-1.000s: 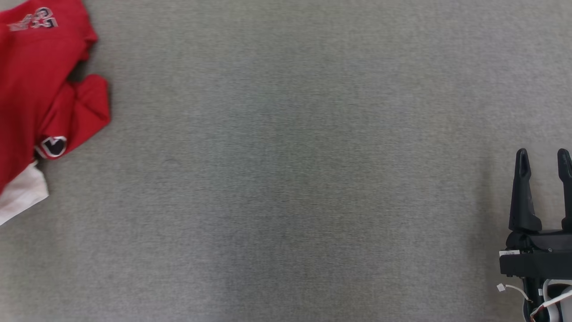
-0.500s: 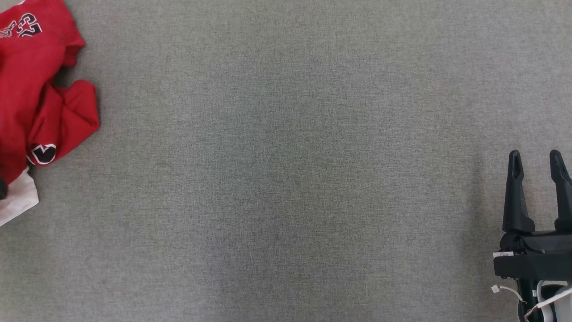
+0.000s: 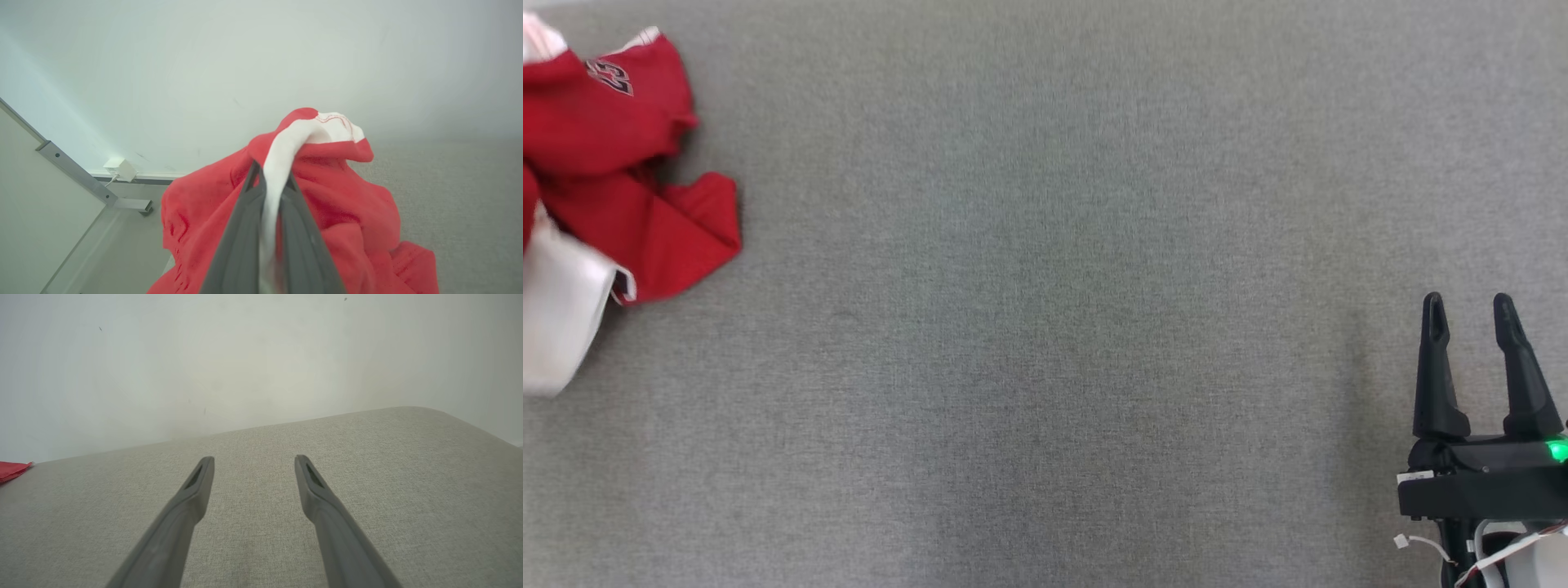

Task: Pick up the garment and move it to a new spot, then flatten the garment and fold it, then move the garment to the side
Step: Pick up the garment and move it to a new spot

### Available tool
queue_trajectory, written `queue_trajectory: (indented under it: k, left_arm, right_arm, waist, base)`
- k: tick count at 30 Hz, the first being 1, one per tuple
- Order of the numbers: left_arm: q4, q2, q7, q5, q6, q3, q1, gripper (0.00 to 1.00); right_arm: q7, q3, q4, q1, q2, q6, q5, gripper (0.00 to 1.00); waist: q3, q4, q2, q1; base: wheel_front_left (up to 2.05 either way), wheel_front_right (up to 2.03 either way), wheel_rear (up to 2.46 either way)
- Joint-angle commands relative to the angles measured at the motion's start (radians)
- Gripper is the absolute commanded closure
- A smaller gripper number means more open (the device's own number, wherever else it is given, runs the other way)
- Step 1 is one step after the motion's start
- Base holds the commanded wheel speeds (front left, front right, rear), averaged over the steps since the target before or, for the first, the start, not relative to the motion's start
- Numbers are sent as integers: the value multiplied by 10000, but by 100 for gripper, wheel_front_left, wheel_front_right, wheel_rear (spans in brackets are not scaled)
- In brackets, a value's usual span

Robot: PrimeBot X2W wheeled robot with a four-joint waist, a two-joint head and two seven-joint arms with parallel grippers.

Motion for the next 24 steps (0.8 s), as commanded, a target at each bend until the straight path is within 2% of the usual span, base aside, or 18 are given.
queue_trajectory:
  k: [1, 4, 12, 19, 20, 24]
  left_arm:
    - [-437, 127, -228, 178, 55, -95, -294, 100]
    - [-1224, 169, -358, 445, 54, -411, -666, 100]
    - [-3631, -113, 358, 631, -122, -1712, -2006, 100]
    - [-4733, -845, 857, 360, -180, -2798, -2965, 100]
    - [-4841, -1223, 937, 205, -195, -3123, -3203, 100]
    - [-4739, -1964, 913, 98, -202, -3857, -3321, 100]
  right_arm:
    - [-6, 25, 81, 103, 81, -21, 57, 0]
    - [-6, 43, 180, 130, 232, -21, 111, 0]
    - [-6, 97, 402, 188, 657, -21, 213, 0]
    - [-5, 88, 502, 233, 905, -21, 239, 0]
    - [-5, 60, 523, 258, 954, -21, 250, 0]
    - [-6, 60, 530, 336, 1047, -21, 254, 0]
  waist:
    - [-398, 40, -1, 0]
    - [-683, -26, -1, 0]
    - [-1150, -671, -1, 0]
    - [-1354, -1509, -1, 0]
    - [-1382, -1771, -1, 0]
    - [-1406, -2211, -1, 0]
  base:
    - [0, 0, 0]
    - [0, 0, 0]
    - [0, 0, 0]
    - [0, 0, 0]
    - [0, 0, 0]
    - [0, 0, 0]
